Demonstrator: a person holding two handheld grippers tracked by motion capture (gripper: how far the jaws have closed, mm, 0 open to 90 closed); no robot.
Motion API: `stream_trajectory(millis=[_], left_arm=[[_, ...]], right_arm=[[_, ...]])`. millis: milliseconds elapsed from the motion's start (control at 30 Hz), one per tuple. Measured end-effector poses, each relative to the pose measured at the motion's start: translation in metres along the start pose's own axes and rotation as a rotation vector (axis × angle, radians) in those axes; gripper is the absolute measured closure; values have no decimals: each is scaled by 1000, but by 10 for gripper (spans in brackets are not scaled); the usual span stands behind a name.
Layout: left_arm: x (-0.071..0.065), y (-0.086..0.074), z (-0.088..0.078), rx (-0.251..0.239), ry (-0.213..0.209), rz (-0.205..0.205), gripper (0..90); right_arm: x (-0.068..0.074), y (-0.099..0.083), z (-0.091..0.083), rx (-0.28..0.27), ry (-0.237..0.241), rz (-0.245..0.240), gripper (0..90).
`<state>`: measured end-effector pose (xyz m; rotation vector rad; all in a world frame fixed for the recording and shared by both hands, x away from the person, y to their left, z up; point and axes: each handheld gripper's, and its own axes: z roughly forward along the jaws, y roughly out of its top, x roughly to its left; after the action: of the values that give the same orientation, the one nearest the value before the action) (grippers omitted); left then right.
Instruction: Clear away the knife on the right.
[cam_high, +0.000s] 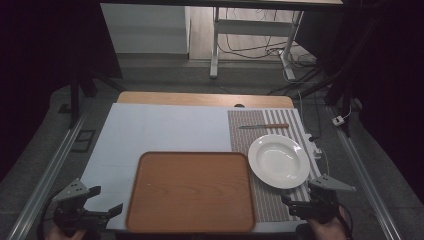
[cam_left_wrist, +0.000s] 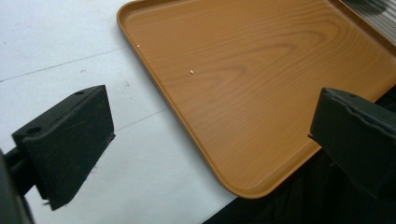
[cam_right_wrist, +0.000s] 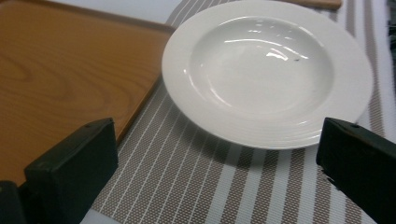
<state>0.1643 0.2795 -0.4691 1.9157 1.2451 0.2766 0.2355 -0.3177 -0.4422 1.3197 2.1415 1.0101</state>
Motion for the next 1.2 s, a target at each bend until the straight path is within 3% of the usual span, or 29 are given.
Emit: stream_trajectory(millis=[267, 1200], left_arm=[[0, -1, -1, 6, -15, 9, 1], [3, -1, 0, 4, -64, 0, 6]], right_arm=[[0, 1, 1, -1, -11, 7, 0], [-1, 2, 1, 7, 14, 5, 0]])
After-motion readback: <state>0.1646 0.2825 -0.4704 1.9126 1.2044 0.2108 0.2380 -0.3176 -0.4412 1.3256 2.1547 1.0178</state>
